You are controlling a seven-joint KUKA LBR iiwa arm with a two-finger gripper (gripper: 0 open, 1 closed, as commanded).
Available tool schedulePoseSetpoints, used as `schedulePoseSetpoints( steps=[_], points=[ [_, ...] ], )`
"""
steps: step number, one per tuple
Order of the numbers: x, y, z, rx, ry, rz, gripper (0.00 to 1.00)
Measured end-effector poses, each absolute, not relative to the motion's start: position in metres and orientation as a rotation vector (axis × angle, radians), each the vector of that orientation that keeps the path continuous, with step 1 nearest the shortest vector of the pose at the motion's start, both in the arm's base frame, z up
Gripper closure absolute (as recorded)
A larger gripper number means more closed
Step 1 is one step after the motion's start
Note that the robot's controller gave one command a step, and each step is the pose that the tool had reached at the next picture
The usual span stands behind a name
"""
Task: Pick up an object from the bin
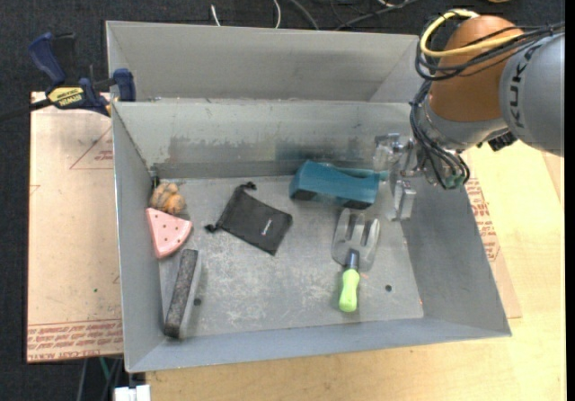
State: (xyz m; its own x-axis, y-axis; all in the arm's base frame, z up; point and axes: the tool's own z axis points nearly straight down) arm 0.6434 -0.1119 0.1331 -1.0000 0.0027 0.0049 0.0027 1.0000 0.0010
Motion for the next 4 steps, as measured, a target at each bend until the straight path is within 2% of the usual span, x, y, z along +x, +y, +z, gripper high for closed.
schedulePoseSetpoints(
  steps=[1,2,3,4],
  points=[
    [0.645,-0.112,0.138,-0.001,-3.144,0.0,0.0],
    [0.651,-0.102,0.103,0.403,-3.125,0.003,0.0],
    [0.651,-0.078,0.08,0.617,-3.083,-0.001,0.0],
    [0.644,-0.042,0.076,1.508,-2.777,0.011,1.0]
  ],
)
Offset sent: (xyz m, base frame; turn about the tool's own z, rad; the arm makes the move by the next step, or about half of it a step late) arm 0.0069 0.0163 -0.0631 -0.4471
